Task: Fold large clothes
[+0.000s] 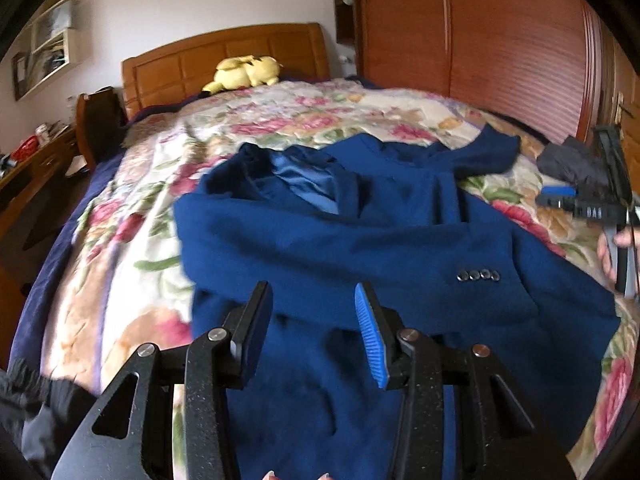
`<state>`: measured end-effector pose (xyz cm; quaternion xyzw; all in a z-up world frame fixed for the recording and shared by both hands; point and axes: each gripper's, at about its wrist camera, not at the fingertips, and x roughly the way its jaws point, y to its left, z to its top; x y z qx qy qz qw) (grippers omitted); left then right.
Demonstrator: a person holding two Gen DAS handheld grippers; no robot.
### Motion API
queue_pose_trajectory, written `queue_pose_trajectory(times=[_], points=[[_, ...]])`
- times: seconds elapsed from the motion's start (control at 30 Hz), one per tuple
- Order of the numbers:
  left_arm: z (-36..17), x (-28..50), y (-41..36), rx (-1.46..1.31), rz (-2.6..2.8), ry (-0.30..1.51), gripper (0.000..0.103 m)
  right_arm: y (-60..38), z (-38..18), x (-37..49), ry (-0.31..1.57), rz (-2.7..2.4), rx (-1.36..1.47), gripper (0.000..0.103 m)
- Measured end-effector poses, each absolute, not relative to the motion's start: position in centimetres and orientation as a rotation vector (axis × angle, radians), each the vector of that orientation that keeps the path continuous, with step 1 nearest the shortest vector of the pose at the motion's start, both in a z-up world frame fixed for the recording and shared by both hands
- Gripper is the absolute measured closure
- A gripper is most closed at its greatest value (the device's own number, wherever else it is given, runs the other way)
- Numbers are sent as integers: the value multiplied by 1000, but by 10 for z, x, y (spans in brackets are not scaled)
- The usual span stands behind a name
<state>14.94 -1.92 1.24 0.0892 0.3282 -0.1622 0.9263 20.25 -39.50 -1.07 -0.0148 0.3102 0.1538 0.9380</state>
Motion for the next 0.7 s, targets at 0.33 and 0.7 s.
queue_pose_trajectory(times=[0.33, 0.7], points=[[-13, 190, -51, 210, -344, 723, 59, -464, -13, 294, 636, 135, 58, 40], [-67, 205, -64, 266, -371, 821, 59, -523, -38, 362, 668, -42, 224, 40]])
